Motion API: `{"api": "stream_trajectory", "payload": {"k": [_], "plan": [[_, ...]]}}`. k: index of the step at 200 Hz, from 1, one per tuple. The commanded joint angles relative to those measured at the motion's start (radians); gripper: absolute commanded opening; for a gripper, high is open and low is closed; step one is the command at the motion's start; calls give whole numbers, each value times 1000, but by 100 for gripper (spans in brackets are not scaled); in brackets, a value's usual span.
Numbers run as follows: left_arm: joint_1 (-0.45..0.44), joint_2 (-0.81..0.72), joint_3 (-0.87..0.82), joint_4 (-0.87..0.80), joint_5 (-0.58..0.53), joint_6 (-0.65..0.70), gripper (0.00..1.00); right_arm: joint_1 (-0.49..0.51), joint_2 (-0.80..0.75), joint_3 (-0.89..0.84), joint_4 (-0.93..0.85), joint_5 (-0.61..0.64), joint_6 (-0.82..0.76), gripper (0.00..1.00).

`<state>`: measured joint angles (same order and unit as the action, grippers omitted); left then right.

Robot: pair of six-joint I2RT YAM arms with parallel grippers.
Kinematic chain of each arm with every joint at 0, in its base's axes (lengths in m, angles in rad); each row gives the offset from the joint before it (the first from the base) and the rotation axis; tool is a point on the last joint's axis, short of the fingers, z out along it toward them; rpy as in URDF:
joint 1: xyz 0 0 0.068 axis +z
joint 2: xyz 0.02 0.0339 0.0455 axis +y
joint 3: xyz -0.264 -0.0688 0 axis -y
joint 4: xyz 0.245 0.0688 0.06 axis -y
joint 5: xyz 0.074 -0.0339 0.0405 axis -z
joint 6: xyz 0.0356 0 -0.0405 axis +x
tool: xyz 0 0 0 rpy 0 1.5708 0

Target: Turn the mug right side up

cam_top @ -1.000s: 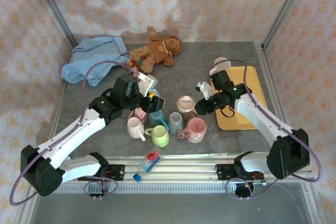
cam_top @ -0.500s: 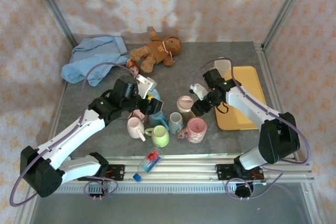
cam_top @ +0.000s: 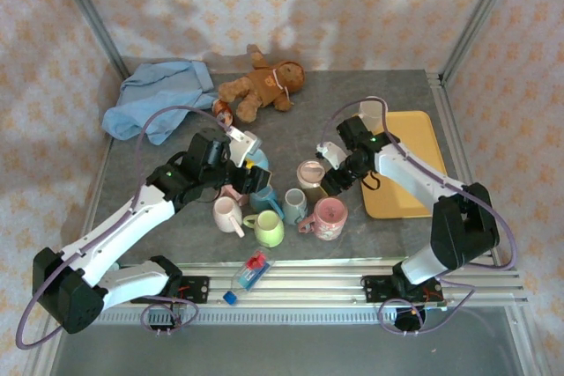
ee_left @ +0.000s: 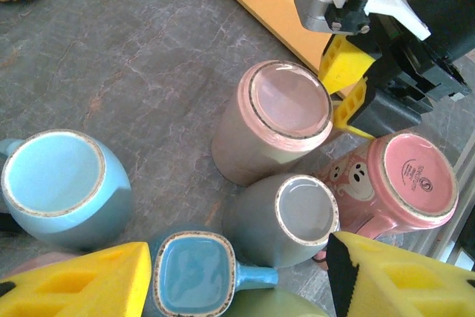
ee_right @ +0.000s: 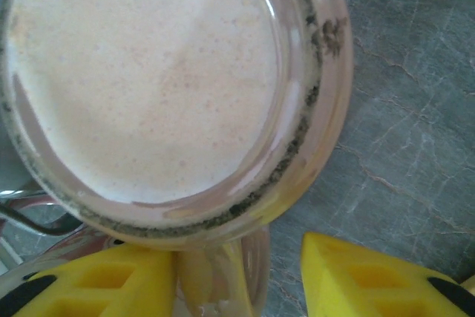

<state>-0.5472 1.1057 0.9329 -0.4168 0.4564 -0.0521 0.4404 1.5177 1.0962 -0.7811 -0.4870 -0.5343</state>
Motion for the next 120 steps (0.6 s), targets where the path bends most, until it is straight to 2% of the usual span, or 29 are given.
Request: {"api": "stream_trajectory", "payload": {"k": [1, 44, 120], "plan": [[6, -18, -7, -16, -24, 15, 64, 6, 21, 39, 19, 71, 22, 42], [7, -14, -8, -6, -32, 2, 64, 14, 36, 49, 36, 105, 47, 36], [7, 8, 0, -5, -40, -4, 64, 86, 76, 54, 46, 219, 58, 34]]}}
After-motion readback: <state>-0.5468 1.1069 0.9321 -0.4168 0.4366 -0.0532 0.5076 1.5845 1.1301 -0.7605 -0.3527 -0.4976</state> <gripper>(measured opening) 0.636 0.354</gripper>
